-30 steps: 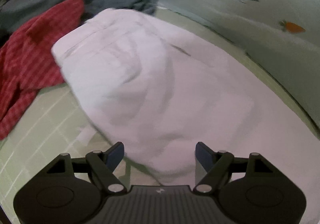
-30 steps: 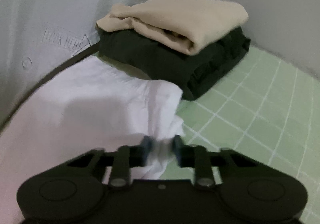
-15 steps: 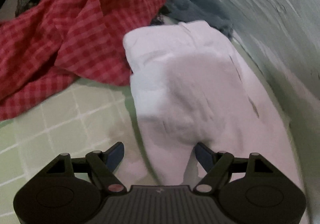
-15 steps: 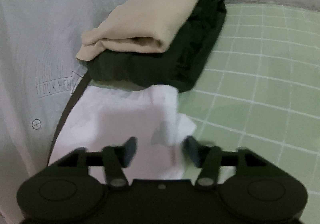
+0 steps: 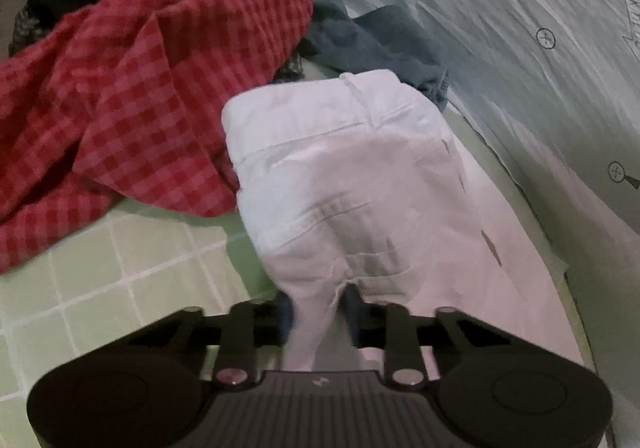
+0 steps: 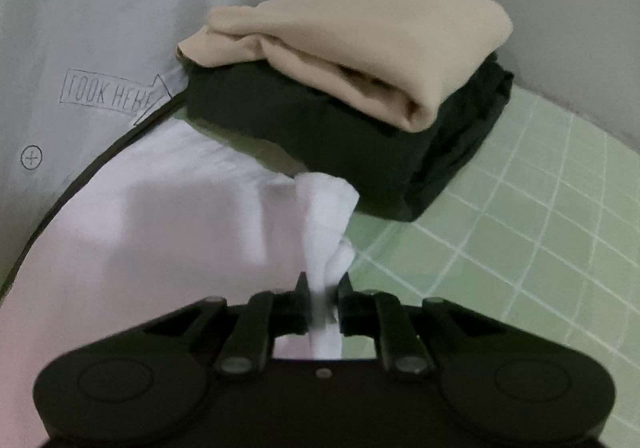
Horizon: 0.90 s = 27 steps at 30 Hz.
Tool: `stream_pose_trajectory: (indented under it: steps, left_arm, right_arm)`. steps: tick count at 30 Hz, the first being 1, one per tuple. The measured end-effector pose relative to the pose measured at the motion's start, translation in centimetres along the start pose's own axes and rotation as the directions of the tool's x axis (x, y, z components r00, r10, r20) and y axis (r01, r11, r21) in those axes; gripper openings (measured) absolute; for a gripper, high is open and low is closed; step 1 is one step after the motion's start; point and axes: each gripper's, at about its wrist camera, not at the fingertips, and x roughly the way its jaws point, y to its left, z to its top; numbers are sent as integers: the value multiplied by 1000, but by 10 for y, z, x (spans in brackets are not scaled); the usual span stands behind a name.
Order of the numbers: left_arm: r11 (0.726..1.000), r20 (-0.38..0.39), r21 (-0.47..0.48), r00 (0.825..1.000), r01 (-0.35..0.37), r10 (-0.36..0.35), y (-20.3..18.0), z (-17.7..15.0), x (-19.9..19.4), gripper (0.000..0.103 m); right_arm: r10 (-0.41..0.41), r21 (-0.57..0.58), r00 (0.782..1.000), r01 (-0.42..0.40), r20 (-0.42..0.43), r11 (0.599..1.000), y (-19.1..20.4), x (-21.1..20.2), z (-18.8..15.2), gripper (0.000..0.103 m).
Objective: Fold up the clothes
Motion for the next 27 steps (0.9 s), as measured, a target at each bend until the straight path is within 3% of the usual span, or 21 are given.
stream_pose_trajectory:
  steps: [6, 10, 15, 16, 18, 20, 24, 27]
  left_arm:
    - [999, 12, 52, 1000, 10, -11, 15, -1, -18, 15]
    - [992, 3, 127, 1000, 18, -18, 20, -12, -30, 15]
    - [990, -19, 140, 1000, 24, -21, 35, -31, -50, 15]
    - [990, -22, 139, 999, 26, -23, 40, -34, -55, 15]
    - [988, -31, 146, 999, 39, -35, 50, -38, -61, 15]
    - [988, -36, 141, 997, 65, -61, 59, -40, -64, 20]
    - [989, -36, 98, 993, 113, -110, 72, -36, -64, 32]
    - [990, -18, 49, 991, 131, -130, 77, -26, -62, 57]
  right_arm:
    - [-14, 29, 1000, 13, 6, 999, -45, -22, -17, 10]
    - [-49, 60, 999, 48, 18, 997, -85, -42, -36, 10]
    - [-107, 78, 993, 103, 48, 992, -135, -63, -48, 9]
    - [-133, 80, 990, 129, 54, 988, -142, -66, -46, 5]
    - [-260, 41, 964, 257, 63, 965, -151, -73, -39, 0]
    - [-294, 19, 954, 294, 63, 956, -164, -77, -32, 0]
    - [-237, 88, 970, 231, 61, 969, -172, -89, -32, 4]
    - [-191, 113, 979, 183, 70, 977, -161, -98, -38, 11]
